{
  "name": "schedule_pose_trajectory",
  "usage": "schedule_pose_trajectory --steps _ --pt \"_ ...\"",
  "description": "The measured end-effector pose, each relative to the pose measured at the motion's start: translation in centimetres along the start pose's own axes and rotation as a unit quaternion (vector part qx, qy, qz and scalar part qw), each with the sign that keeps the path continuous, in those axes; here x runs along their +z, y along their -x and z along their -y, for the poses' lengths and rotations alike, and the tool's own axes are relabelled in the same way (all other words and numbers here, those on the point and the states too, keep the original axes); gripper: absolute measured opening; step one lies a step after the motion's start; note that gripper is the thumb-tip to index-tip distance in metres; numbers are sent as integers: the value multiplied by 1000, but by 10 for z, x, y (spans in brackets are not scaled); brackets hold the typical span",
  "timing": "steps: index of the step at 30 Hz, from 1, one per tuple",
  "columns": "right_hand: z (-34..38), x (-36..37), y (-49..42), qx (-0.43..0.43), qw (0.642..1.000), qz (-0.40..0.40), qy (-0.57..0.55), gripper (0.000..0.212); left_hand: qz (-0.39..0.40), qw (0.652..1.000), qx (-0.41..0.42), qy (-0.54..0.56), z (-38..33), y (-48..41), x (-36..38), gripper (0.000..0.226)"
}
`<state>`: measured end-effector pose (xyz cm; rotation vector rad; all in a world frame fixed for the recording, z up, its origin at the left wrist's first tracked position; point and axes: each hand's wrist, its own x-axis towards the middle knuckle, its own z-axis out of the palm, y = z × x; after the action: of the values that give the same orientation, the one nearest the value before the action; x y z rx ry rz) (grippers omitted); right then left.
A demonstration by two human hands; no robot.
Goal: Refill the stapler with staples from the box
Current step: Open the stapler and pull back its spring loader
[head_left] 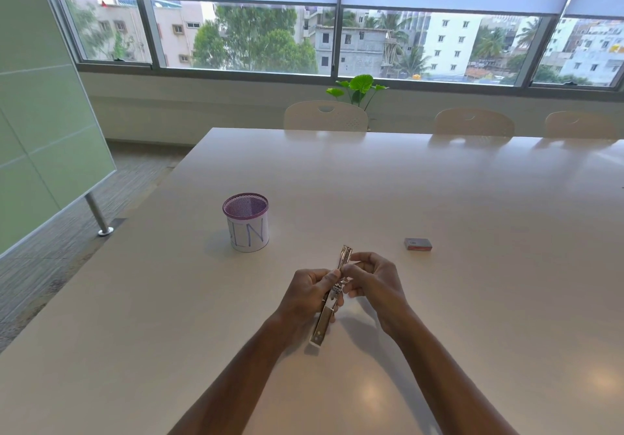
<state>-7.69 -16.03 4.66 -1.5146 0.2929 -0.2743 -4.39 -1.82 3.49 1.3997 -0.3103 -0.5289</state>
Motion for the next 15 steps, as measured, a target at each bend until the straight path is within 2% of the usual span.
schedule_pose_trajectory --steps 8,12,15 --pt "-3 -3 -4 25 999 24 -33 24 -13 999 6 -28 -5 1 0 32" --pt "-3 -5 -5 106 985 51 -129 43 -44 995 32 -87 -9 -1 -4 31" --pt "-3 -5 -4 179 957 63 -217 54 -65 973 79 -208 -15 -1 -9 29"
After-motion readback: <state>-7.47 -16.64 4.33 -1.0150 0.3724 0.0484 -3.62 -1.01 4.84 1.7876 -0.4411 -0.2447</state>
